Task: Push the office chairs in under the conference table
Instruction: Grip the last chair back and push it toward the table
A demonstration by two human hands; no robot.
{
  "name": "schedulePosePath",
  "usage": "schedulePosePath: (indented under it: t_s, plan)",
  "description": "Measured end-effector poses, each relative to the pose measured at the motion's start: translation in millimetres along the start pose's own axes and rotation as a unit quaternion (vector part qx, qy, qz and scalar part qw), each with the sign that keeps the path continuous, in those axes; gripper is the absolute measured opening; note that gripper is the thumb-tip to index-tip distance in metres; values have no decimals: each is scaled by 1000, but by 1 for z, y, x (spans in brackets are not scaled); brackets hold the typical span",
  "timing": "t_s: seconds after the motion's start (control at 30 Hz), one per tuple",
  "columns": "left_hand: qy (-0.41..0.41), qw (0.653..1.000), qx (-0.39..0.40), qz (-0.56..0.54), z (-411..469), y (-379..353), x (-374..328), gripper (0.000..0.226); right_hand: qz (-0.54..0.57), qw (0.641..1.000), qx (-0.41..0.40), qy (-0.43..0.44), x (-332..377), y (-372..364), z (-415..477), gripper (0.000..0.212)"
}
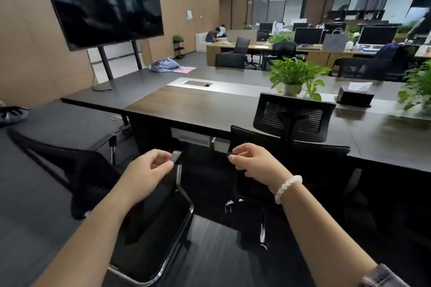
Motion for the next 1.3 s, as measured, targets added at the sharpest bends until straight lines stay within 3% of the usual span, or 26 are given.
schedulePosePath:
  t_s: [0.23,0.57,0.77,0.9,1.0,1.1,1.2,1.3]
  plan:
    - [43,997,-53,39,-38,139,79,12,-16,998,66,19,69,-131,7,30]
    - [97,989,-17,108,-45,306,207,14,-27,996,85,14,158,-317,45,52]
    - [68,993,2,93,29,336,233,15,-59,997,48,-6,187,-339,97,56]
    - [33,989,-16,145,91,333,261,34,-90,995,44,-14,186,-363,151,61]
    - [27,975,-36,216,139,342,281,56,-134,987,83,-24,183,-392,201,70]
    - [38,947,2,319,186,358,301,73,-181,970,158,-39,190,-424,241,76]
    - [57,925,79,367,222,364,326,72,-217,947,233,-51,197,-452,267,75]
    - [62,928,123,346,247,363,344,65,-252,929,265,-65,195,-471,286,75]
Point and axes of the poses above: each hand's wrist, its own z-axis towards the middle knuckle, its own y-axis out of the back of the hand, x = y × z, the point moved 8 cm from there along z, towards the middle knuckle, and after that the axes turned 5 degrees about -z, right-handed, at the moved point
